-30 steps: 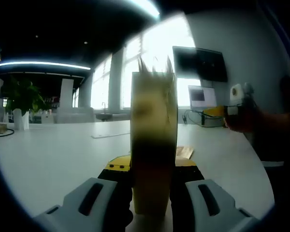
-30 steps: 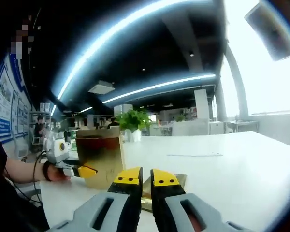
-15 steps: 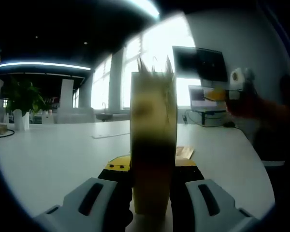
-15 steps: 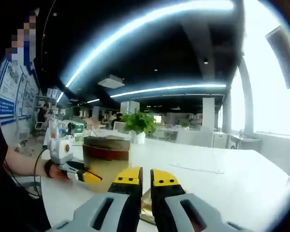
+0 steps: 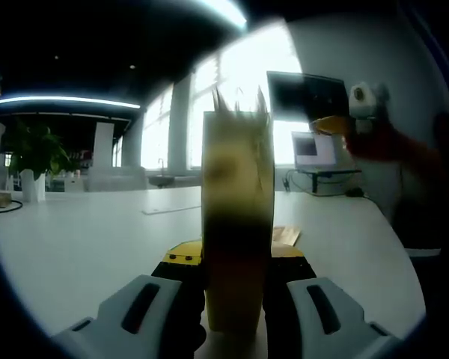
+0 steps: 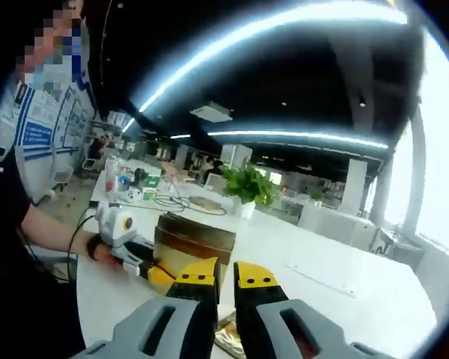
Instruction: Extract single mask from mask box in order stack masks on table
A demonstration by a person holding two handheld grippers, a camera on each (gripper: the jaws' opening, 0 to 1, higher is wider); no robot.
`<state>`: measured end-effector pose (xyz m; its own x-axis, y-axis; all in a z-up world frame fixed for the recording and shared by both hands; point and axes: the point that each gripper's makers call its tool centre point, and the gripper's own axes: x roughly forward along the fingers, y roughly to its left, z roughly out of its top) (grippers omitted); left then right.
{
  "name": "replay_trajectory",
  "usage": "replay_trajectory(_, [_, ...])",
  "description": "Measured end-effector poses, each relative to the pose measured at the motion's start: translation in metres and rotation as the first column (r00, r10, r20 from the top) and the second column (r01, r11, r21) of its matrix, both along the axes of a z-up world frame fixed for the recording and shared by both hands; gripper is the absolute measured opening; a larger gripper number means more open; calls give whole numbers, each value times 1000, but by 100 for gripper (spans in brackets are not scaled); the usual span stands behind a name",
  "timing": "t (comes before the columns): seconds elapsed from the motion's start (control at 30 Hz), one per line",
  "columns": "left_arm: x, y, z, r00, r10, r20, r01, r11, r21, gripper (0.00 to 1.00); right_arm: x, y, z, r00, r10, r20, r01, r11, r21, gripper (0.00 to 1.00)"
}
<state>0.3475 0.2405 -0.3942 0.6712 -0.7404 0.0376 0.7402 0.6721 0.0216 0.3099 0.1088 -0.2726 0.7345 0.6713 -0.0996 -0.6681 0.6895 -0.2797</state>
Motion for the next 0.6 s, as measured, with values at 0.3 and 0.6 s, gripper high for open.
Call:
replay_trajectory(0.3, [-1,-1,0,1000,1,2,-1,1000,2,20,3,21,3,996,77,33,-72,989,-132,6])
replay_trajectory(0.6, [-2,-1,0,1000,-1,2,1,1000,2,20,14,31,1,989,139,43,-122,953,-279,5])
